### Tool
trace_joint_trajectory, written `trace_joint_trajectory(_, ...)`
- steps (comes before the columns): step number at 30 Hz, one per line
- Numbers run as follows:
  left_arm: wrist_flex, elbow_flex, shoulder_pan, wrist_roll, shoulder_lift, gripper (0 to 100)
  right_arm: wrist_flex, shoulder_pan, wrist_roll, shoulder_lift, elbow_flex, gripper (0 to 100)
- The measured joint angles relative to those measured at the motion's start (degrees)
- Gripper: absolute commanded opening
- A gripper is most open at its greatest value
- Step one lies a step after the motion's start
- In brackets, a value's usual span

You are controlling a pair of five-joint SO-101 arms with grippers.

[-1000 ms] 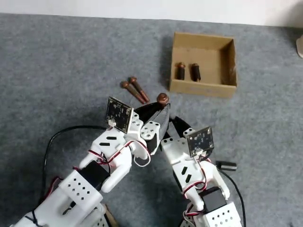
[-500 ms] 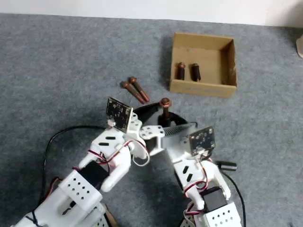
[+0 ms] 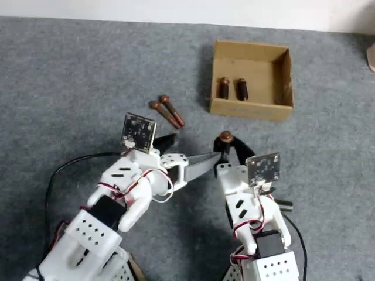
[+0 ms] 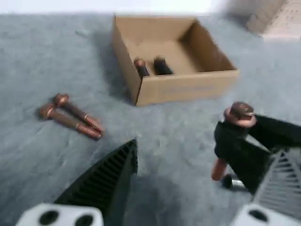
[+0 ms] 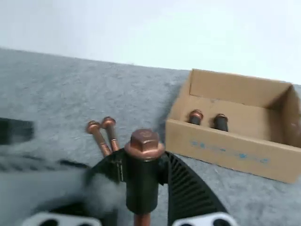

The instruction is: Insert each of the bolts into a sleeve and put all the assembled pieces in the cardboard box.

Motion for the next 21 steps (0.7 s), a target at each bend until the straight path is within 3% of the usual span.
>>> trace_joint_trajectory(7, 0.8, 2.9, -8.0, -0.4, 0.4, 40, 7.5, 1.6, 0.0, -0.1, 0.0, 0.3)
trace_joint_trajectory(14, 0.8, 6.2, -9.3, -0.4, 0.4, 40, 8.6, 1.9, 0.0, 0.4, -0.3, 0.3)
trace_joint_trajectory(21, 0.8, 6.6, -9.1, -0.4, 0.4, 40, 8.6, 3.8, 0.4, 13.2, -3.1, 0.3)
